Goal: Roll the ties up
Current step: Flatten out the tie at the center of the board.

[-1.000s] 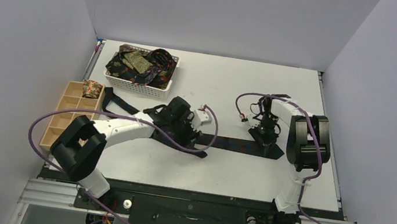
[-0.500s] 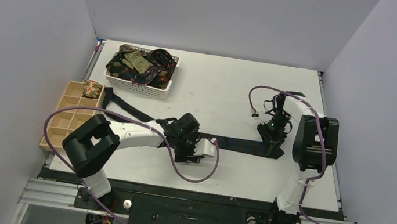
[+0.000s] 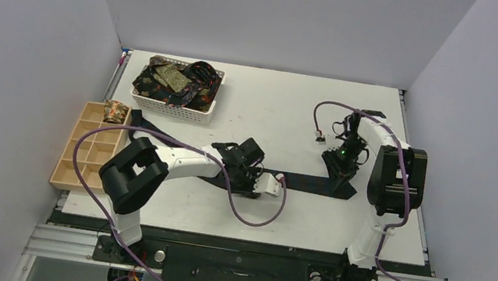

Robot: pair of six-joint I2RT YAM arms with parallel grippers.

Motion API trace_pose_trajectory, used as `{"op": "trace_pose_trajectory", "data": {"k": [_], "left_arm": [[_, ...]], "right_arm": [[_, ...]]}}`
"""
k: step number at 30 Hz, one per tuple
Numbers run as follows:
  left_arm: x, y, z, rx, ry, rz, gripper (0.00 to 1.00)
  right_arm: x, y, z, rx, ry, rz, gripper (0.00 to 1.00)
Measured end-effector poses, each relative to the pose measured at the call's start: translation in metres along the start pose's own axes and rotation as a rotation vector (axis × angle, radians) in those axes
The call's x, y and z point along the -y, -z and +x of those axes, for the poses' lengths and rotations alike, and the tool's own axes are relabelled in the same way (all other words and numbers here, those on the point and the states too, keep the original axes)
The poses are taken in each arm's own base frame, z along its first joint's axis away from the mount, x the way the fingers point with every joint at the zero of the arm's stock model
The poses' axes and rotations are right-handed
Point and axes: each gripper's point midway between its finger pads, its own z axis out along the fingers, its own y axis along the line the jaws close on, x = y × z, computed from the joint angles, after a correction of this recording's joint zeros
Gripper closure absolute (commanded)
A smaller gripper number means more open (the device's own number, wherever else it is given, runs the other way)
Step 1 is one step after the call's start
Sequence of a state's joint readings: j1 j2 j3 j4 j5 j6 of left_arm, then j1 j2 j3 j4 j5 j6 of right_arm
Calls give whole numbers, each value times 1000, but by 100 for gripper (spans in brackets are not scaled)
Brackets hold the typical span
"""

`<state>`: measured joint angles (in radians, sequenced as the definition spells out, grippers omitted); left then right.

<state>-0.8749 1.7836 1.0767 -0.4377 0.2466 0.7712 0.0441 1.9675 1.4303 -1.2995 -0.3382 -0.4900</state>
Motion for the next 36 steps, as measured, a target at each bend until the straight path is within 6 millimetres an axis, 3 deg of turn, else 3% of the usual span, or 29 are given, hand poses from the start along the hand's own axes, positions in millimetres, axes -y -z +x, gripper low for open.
{"op": "trace_pose_trajectory", "data": {"k": [3, 4, 16, 25, 29, 36], "left_arm": [[-3, -3, -3, -20, -5, 14, 99], [-5, -4, -3, -26, -9, 10, 100], [-3, 4, -10, -112, 110, 17, 100], [-36, 14, -41, -131, 138, -21, 100], [-51, 5, -45, -161, 125, -35, 100], [-65, -19, -38, -230, 122, -36, 100]], "right_arm": [[-1, 0, 0, 8, -10, -15, 84], [-2, 1, 0, 11, -14, -21, 84], [-23, 8, -9, 99, -53, -133, 87], [-24, 13, -12, 155, -122, -198, 77], [-22, 16, -13, 183, -169, -225, 72], [-20, 15, -19, 221, -217, -250, 72]]}}
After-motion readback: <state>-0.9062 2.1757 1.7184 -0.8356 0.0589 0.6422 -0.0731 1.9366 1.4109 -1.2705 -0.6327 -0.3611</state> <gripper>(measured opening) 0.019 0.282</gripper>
